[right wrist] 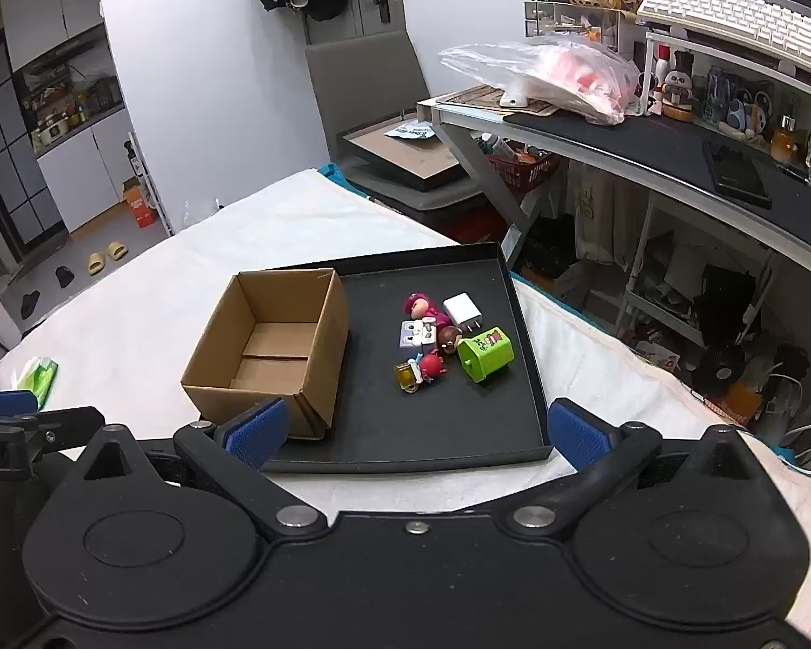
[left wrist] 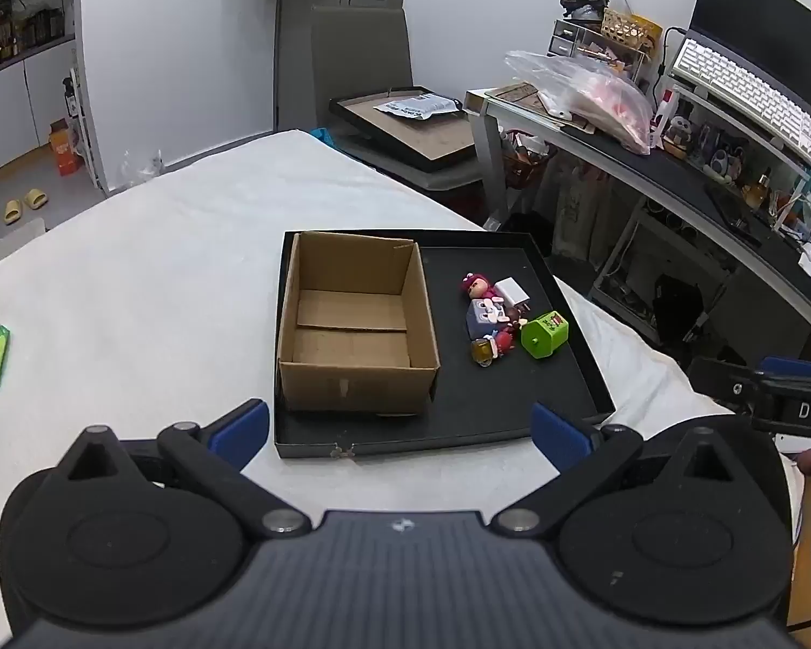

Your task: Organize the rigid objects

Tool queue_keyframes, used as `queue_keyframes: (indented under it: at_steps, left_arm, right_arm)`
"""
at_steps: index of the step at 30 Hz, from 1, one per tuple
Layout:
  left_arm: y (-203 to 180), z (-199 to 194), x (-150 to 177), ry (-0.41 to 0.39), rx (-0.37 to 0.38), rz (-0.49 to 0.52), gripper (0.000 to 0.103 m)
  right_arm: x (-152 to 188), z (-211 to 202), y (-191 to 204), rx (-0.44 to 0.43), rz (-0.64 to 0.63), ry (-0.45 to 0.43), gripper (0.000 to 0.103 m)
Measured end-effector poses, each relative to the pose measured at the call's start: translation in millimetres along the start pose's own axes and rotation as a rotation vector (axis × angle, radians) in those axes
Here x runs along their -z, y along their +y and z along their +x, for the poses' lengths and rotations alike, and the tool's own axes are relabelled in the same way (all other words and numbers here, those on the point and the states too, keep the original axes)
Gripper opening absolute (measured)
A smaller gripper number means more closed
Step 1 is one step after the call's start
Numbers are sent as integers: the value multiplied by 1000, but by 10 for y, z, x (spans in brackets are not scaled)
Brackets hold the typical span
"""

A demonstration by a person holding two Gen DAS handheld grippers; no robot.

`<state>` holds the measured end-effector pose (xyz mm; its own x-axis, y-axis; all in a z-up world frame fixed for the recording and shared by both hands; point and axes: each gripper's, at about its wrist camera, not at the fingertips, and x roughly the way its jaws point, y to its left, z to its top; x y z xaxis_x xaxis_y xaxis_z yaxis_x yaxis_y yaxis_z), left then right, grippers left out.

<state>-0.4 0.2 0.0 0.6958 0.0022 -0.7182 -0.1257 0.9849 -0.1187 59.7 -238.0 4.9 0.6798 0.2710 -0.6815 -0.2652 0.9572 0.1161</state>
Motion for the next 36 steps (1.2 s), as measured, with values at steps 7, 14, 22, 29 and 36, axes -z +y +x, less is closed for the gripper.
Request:
queue_keyframes:
  at_steps: [7, 14, 22, 29, 36]
  left_arm:
    - [25, -76, -43, 3, 7, -10, 102]
    - [14, -86, -34, -6, 11, -8, 102]
    - [13, -112, -42, -8, 31, -17, 102]
    - [37, -141, -33, -27, 31, -30, 102]
    - [50, -143, -27, -30, 42, -41, 102]
  right_arm:
    - [9, -22, -25, -7, 0, -2, 103]
    - [29, -40, 22, -3, -3, -10, 103]
    - [6, -35, 10, -3, 6, -5, 103]
    - [18, -30, 6, -4, 6, -5, 103]
    - [12, -29, -3, -10, 11, -3, 103]
